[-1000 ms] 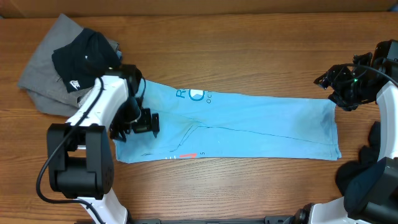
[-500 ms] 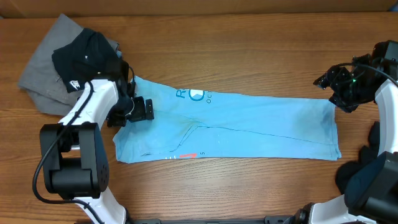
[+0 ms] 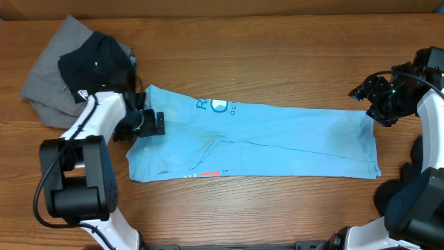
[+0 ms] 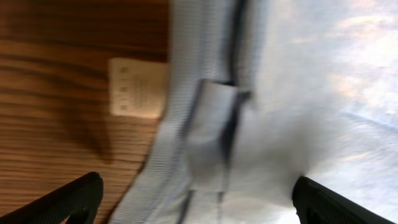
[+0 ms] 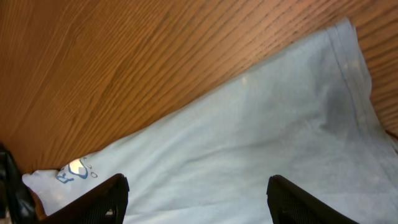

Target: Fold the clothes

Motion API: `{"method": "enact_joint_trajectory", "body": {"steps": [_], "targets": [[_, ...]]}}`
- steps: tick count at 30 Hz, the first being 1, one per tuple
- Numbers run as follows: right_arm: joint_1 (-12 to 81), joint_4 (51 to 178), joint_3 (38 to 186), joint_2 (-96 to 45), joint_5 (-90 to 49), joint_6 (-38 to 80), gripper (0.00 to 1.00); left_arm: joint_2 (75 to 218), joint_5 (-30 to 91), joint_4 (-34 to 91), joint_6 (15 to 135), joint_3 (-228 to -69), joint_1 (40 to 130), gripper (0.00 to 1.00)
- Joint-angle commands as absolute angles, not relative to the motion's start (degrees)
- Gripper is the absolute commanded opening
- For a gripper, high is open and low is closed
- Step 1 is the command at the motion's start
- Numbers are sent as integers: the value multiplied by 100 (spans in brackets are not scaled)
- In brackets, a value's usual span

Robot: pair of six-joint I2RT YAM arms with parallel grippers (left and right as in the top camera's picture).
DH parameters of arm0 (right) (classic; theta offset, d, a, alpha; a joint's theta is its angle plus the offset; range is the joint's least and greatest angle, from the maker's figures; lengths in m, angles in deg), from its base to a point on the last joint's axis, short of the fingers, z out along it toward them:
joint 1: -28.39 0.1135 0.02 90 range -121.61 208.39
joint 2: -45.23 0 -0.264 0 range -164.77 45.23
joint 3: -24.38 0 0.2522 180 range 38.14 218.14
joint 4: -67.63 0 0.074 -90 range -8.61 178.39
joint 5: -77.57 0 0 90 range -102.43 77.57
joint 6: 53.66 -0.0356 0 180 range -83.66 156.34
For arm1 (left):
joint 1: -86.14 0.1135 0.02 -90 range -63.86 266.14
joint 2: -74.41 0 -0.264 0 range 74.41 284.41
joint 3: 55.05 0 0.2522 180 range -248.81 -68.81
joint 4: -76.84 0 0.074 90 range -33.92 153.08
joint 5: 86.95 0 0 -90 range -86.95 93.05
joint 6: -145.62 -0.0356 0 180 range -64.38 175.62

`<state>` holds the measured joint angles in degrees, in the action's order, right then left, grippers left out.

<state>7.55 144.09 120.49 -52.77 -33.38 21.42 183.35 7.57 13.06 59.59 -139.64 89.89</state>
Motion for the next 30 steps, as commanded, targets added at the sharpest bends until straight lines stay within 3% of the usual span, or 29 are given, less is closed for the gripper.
{"method": "enact_joint_trajectory", "body": {"steps": [1,18,28,30], "targets": [[777,14254,11951,-5290,-3307,2188,75,18309,1174,1244,5421,-13896,9273,100],[777,14173,11951,-5290,-3312,2221,76,18394,1493,1690,4977,-13649,9321,99],[777,14147,11951,-5290,-3307,2223,79,18753,1961,1767,4916,-13433,9221,78],[775,14107,11951,-5290,-3273,2223,79,18748,1961,1741,4933,-13437,9221,81]]}}
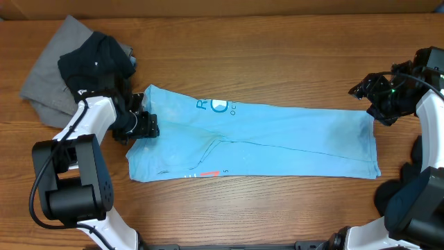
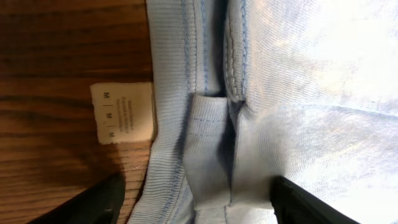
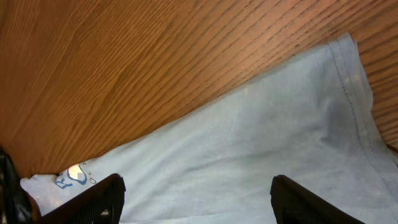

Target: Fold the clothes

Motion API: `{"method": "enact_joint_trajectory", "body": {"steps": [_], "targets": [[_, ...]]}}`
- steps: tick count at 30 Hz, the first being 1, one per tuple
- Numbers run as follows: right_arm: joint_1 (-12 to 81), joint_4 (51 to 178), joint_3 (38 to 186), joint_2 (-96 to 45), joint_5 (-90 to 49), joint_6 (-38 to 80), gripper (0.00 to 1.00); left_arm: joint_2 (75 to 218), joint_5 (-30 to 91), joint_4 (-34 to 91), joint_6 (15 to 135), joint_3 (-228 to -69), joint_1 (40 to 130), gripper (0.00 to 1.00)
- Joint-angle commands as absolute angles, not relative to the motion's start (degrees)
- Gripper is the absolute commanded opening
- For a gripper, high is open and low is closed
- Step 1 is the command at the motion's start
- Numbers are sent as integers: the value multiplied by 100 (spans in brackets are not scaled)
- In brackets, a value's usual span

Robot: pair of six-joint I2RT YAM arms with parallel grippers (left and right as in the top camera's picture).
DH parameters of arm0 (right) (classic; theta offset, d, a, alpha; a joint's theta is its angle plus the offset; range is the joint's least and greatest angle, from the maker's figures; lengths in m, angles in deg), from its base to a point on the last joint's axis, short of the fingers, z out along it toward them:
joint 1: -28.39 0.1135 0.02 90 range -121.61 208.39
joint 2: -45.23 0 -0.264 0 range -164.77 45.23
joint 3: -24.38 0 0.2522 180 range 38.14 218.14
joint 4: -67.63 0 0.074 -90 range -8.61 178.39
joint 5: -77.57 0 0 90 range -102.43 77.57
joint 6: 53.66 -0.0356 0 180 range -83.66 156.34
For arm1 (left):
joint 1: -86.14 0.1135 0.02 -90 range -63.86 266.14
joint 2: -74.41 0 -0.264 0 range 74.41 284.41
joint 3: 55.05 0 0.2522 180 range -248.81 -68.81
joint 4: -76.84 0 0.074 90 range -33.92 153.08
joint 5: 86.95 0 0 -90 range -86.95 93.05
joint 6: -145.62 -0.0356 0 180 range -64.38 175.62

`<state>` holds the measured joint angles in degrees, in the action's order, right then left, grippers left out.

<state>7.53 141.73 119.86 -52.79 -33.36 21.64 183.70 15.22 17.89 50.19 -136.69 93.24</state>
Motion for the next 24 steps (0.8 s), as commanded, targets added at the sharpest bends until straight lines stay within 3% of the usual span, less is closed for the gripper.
{"method": "enact_joint_trajectory", "body": {"steps": [1,6,16,24], "targets": [[771,14079,11951,-5290,-3113,2223,79,18748,1961,1721,4949,-13448,9221,87],[705,14013,11951,-5408,-2291,2372,80,18665,1961,1338,5001,-13802,9317,88],[-134,14048,11951,-6512,-2302,2918,80,18003,1970,-325,4848,-15350,9400,86],[-580,14090,11940,-7152,-2805,3578,80,16910,1965,-725,4925,-15785,9400,90]]}}
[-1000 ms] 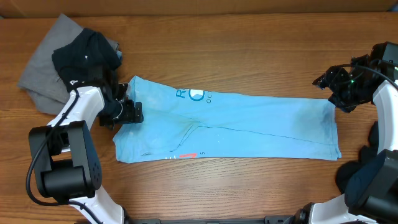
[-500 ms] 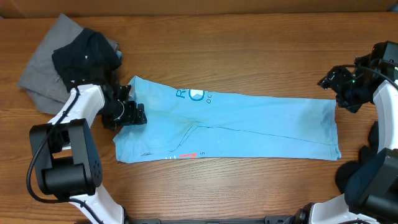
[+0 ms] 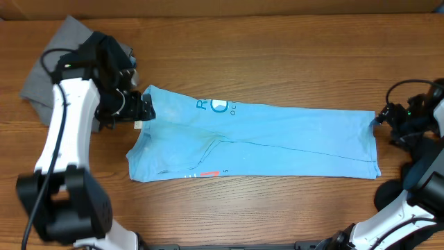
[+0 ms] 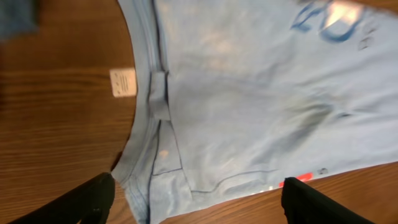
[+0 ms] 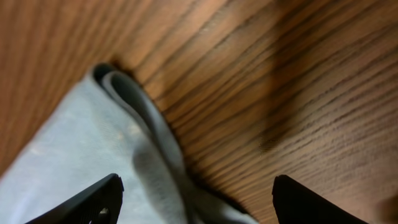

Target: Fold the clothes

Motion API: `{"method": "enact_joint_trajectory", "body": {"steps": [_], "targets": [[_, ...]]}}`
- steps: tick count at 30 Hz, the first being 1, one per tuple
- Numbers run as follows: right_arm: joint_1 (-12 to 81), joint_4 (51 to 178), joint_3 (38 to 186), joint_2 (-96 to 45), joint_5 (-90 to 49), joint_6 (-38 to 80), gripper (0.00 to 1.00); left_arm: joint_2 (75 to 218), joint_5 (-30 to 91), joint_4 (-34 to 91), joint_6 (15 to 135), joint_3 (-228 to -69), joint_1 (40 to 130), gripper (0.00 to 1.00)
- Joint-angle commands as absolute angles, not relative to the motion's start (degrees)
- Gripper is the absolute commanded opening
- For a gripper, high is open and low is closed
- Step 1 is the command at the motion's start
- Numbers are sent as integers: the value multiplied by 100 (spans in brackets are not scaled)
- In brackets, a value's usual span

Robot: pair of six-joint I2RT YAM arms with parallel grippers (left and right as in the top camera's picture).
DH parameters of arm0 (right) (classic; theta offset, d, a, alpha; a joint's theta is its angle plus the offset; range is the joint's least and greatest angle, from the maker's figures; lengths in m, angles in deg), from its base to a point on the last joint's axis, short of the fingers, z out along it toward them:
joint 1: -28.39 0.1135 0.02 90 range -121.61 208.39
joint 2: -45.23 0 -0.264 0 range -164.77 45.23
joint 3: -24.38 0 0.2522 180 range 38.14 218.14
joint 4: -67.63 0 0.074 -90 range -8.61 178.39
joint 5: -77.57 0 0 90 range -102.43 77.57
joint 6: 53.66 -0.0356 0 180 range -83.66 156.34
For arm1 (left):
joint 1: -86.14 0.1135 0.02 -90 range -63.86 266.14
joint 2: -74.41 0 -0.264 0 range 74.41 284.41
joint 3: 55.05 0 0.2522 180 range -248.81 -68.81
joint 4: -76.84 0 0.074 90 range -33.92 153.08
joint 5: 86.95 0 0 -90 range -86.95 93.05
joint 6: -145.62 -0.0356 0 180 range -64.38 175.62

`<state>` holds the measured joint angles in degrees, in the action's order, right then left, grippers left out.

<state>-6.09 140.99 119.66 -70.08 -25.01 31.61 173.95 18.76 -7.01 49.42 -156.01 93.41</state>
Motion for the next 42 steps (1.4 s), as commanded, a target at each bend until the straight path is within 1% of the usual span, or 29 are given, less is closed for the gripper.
{"method": "enact_joint_trajectory", "body": {"steps": [1,5,8,10,12,13,14,15,16,18,22,27,33,37,42], "targets": [[-580,14088,11916,-7205,-2842,3655,80,16777,1963,-727,4925,-15785,9400,91],[-436,13965,11638,-7351,-2853,3891,79,16405,1961,-773,4925,-15783,9400,94],[-351,13666,11149,-7358,-2757,3937,67,16309,1959,-821,4920,-15785,9400,95],[-348,13480,10869,-7358,-2750,3917,66,16313,1959,-869,4918,-15781,9400,96],[-366,13301,10639,-7358,-2748,3793,58,16313,1959,-900,4918,-15781,9400,96],[-386,13259,10582,-7358,-2752,3777,52,16313,1959,-906,4914,-15781,9400,96],[-410,13242,10554,-7358,-2752,3764,43,16313,1959,-906,4909,-15781,9400,96],[-425,13242,10556,-7358,-2755,3764,38,16313,1959,-904,4890,-15781,9400,96],[-440,13246,10574,-7356,-2800,3764,30,16313,1959,-902,4868,-15781,9400,96],[-458,13316,10641,-7347,-2984,3769,18,16313,1955,-902,4813,-15781,9400,96],[-453,13484,10784,-7251,-3434,3856,5,16313,1946,-889,4787,-15781,9400,96],[-412,13664,10858,-6818,-3836,3933,4,16313,1941,-836,4787,-15781,9400,97],[-353,13812,10873,-5885,-4221,3825,4,16313,1935,-843,4787,-15781,9400,98],[-115,13865,10873,-5222,-4479,3801,4,16313,1935,-825,4789,-15781,9400,98],[504,13880,10873,-4665,-4459,3557,4,16313,1937,-825,4789,-15781,9400,99]]}}
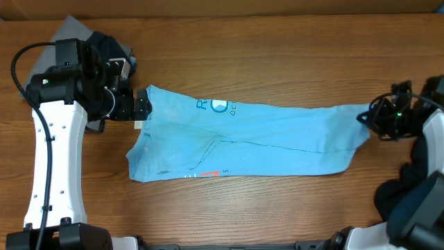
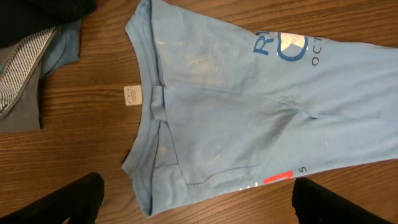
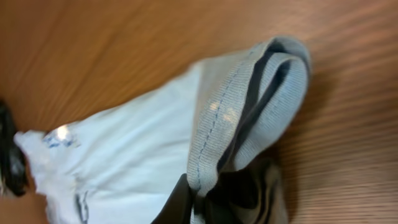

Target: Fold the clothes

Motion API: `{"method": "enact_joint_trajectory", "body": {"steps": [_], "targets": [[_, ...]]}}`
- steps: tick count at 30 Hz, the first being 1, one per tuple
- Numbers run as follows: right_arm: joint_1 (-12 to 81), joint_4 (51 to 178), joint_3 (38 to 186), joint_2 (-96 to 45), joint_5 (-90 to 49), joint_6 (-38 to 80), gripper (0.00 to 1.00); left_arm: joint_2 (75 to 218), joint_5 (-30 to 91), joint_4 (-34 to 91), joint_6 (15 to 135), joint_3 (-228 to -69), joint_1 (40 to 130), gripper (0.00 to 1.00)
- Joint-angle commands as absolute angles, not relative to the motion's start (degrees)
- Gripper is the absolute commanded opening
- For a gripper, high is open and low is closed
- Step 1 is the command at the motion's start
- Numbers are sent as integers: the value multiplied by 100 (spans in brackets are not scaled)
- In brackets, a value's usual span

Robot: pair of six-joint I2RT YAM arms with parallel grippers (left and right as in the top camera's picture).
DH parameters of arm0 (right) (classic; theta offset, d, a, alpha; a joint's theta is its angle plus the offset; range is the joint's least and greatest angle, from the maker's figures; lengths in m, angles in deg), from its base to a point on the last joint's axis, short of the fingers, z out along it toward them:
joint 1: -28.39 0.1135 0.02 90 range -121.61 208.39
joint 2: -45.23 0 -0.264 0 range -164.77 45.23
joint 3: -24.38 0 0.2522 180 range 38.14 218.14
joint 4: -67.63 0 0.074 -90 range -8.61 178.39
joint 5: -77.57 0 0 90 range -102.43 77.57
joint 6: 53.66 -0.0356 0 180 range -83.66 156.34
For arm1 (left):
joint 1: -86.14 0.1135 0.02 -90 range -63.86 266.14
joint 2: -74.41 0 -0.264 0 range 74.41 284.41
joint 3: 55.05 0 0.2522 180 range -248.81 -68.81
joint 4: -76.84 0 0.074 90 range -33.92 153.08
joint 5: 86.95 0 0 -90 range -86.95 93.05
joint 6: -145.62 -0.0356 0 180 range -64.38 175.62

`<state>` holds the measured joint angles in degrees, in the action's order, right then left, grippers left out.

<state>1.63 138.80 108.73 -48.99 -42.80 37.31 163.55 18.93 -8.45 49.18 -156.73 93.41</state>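
A light blue T-shirt [image 1: 250, 139] lies lengthwise across the wooden table, collar to the left, hem to the right. My left gripper [image 1: 141, 105] hangs open above the collar end, nothing between its fingers; its wrist view looks down on the shirt [image 2: 249, 106] and a small white size tag [image 2: 132, 95]. My right gripper [image 1: 365, 118] is shut on the upper right corner of the hem, which is lifted off the table. The right wrist view shows the bunched hem [image 3: 249, 93] pinched in the right gripper [image 3: 208, 199].
A pile of grey and black clothes [image 1: 69, 59] lies at the table's far left corner, just behind the left arm, and shows in the left wrist view as the clothes pile [image 2: 31, 56]. Bare wood [image 1: 277, 55] surrounds the shirt.
My right gripper, then open and low beside the hem, is now shut on the hem's upper corner, which is raised and drawn a little left. The left gripper stands higher above the collar.
At first my left gripper was open and low at the collar, the right open above the shirt's right end. The left then stood raised off the collar while the right was low beside the hem. Now the right holds the hem corner.
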Motion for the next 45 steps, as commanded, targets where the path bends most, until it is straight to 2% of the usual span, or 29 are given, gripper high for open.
{"method": "enact_joint_trajectory", "body": {"steps": [1,13,15,17,21,22,25,30,34,39,40,45], "targets": [[648,13882,10873,-4641,-4437,3469,4,16313,1939,-828,4789,-15781,9400,99],[2790,13978,10860,-4652,-2894,2068,4,16313,1950,-869,4800,-15781,9400,99],[3000,13983,10860,-4652,-2851,1902,7,16313,1952,-867,4809,-15781,9400,99],[3166,13981,10860,-4654,-2848,1670,14,16313,1952,-867,4809,-15781,9400,100],[3387,13937,10860,-4656,-2855,1185,49,16313,1961,-867,4811,-15781,9400,100],[3409,13906,10862,-4656,-2855,1187,54,16313,1961,-867,4811,-15781,9400,100],[3393,13871,10869,-4647,-2844,1235,54,16313,1961,-869,4811,-15781,9400,100],[2875,13854,10871,-4650,-2722,1275,54,16313,1961,-869,4811,-15781,9400,100],[2493,13902,10766,-4667,-2488,1644,45,16313,1961,-863,4811,-15781,9400,100],[2410,13793,10235,-4899,-2121,1607,24,16313,1961,-863,4811,-15781,9400,100],[2410,13620,9966,-5004,-2121,1480,13,16313,1961,-865,4811,-15781,9400,100],[2430,13425,9459,-5174,-2433,1257,4,16313,1963,-889,4813,-15781,9400,100]]}}
